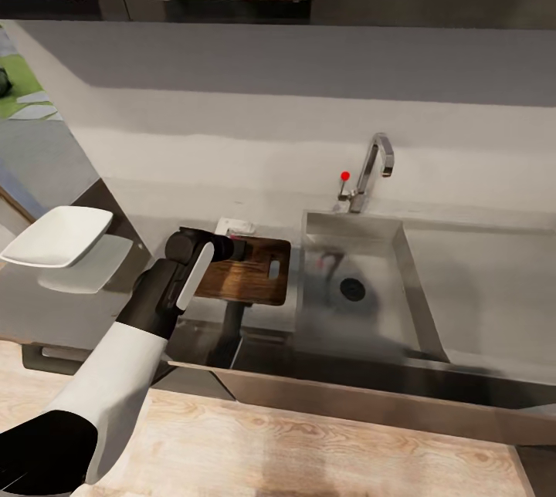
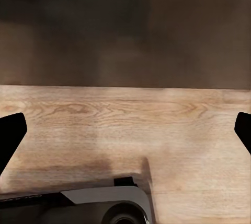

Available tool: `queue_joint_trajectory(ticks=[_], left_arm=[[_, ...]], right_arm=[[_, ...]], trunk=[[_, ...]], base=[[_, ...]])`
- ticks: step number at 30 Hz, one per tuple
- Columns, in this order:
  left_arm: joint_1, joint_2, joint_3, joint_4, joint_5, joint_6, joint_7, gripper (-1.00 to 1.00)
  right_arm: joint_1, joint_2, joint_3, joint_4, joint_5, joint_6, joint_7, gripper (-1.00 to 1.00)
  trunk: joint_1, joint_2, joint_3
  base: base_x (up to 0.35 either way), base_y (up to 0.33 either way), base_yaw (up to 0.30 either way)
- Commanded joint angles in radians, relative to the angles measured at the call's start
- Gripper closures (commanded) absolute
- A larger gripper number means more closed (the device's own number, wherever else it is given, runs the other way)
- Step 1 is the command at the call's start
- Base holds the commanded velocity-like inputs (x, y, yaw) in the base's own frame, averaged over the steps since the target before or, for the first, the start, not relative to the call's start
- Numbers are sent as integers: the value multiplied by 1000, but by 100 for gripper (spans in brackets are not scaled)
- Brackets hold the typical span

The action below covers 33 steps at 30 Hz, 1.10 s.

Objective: In the kitchen, take the Vidalia onion out of the sink, dice it on the chopping board with the paring knife, put the diced onion into the bowl on the countertop, then place both the paring knife and the chopping board into the sink.

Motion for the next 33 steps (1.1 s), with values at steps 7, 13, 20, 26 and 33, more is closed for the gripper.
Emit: queue_joint_trajectory(ticks=[7, 13, 20, 26, 33], left_arm=[[-1, 3, -1, 16, 5, 4, 5, 100], [-1, 3, -1, 18, 5, 4, 5, 100], [-1, 3, -1, 17, 5, 3, 5, 100], [-1, 3, -1, 13, 5, 3, 5, 100], [-1, 3, -1, 16, 5, 2, 5, 100]], right_arm=[[-1, 1, -4, 0, 11, -2, -7, -100], [-1, 1, -4, 0, 11, -2, -7, -100], [-1, 1, -4, 0, 11, -2, -7, -100], [-1, 1, -4, 0, 11, -2, -7, -100], [-1, 1, -4, 0, 11, -2, -7, -100]], trunk=[[1, -2, -2], [1, -2, -2], [1, -2, -2], [1, -2, -2], [1, -2, -2]], base=[[3, 0, 0], [-125, 0, 0], [-110, 0, 0], [-5, 0, 0], [2, 0, 0]])
